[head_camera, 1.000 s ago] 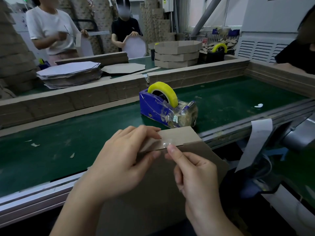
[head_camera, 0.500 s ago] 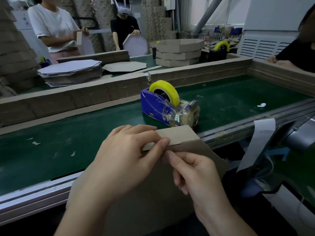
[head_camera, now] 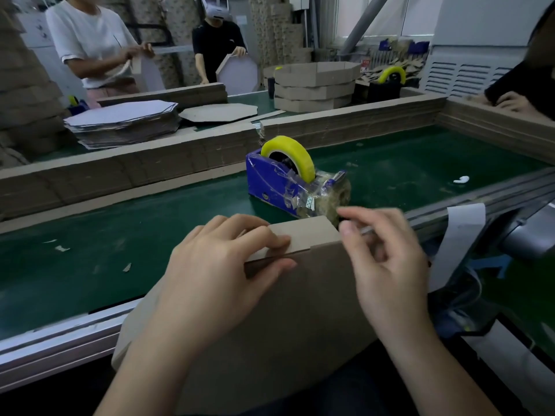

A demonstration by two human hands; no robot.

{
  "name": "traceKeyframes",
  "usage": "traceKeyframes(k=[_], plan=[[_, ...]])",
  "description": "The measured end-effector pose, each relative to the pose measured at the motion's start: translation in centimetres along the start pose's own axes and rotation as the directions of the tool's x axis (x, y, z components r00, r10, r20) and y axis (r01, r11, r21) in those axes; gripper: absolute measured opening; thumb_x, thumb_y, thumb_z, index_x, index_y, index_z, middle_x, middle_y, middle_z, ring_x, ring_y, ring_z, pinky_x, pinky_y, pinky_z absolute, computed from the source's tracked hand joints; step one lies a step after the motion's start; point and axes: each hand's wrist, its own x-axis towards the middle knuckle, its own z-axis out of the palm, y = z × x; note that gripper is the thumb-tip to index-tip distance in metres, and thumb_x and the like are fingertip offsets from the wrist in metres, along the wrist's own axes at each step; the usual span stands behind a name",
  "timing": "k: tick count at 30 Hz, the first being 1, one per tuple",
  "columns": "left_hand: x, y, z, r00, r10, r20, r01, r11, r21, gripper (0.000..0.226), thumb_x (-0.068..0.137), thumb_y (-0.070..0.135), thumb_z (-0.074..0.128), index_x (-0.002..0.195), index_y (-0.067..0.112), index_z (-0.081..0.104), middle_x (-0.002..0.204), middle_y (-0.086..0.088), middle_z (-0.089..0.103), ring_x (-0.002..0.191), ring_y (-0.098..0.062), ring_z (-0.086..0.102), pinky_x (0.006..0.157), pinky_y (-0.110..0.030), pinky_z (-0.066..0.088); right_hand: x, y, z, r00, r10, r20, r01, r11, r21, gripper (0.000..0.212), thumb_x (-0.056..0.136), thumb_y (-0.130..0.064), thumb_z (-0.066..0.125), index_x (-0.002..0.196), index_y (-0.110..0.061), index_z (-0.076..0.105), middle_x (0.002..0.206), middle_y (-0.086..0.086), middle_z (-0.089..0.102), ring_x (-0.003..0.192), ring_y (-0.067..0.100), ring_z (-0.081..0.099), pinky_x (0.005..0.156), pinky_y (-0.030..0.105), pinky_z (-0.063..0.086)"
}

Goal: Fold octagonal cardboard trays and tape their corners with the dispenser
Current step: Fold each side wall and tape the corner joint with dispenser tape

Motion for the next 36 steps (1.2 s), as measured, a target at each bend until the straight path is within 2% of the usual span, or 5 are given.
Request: traceKeyframes(k=[4, 7, 12, 19, 36], plan=[[-0.2, 0.0, -0.7, 0.996, -0.011, 0.088, 0.002, 0.995, 0.105, 0.034, 0.079, 0.051, 0.069, 0.105, 0.028, 0.072, 0.102, 0.007, 0.066, 0.087, -0.023, 0.066, 0.069, -0.037, 0.051, 1.3, 0.4, 0.8, 0.927, 0.096, 0.363, -0.069, 0.994, -0.087, 0.053, 0.093, -0.055, 0.035, 0.132, -0.027, 0.058, 0.121, -0.012, 0.054, 0.121, 0.010, 0.048, 0.105, 0.043, 0.038], [0.3, 0.7, -1.0, 0.989, -0.006, 0.148, -0.025, 0.978, 0.207, 0.048, 0.076, 0.056, 0.062, 0.112, 0.025, 0.069, 0.100, 0.004, 0.068, 0.089, -0.025, 0.067, 0.082, -0.041, 0.052, 0.8, -0.4, 1.0, 0.899, 0.070, 0.432, -0.072, 0.997, -0.010, 0.054, 0.094, -0.059, 0.035, 0.138, -0.033, 0.051, 0.132, -0.021, 0.054, 0.128, -0.003, 0.044, 0.110, 0.032, 0.036], [0.6, 2.2, -1.7, 0.996, 0.035, 0.087, -0.047, 0.989, 0.142, 0.056, 0.078, 0.068, 0.050, 0.114, 0.030, 0.069, 0.097, 0.011, 0.067, 0.083, -0.019, 0.067, 0.054, -0.026, 0.038, 3.0, -1.2, -1.4, 0.742, 0.171, 0.648, -0.298, 0.950, 0.090, 0.047, 0.090, -0.065, 0.043, 0.129, -0.044, 0.057, 0.123, -0.026, 0.062, 0.117, -0.011, 0.052, 0.105, 0.018, 0.039], [-1.6, 0.8, -2.8, 0.998, 0.003, -0.063, -0.013, 0.987, -0.158, 0.056, 0.076, 0.065, 0.057, 0.120, 0.032, 0.068, 0.107, 0.016, 0.064, 0.090, -0.015, 0.065, 0.064, -0.040, 0.055, 5.7, -2.7, -4.3, 0.463, 0.126, 0.877, -0.361, 0.931, 0.056, 0.040, 0.089, -0.056, 0.047, 0.104, -0.030, 0.074, 0.099, 0.003, 0.075, 0.093, 0.016, 0.071, 0.077, 0.017, 0.052], [-1.9, -2.9, -1.5, 0.990, -0.140, -0.030, 0.123, 0.936, -0.330, 0.052, 0.071, 0.064, 0.062, 0.117, 0.039, 0.066, 0.116, 0.023, 0.062, 0.107, -0.004, 0.062, 0.081, -0.037, 0.053, 5.6, -1.4, -1.1, 0.654, -0.126, 0.746, -0.081, 0.969, 0.235, 0.006, 0.078, -0.027, 0.073, 0.073, -0.030, 0.075, 0.078, 0.004, 0.070, 0.072, 0.017, 0.064, 0.067, 0.028, 0.050]])
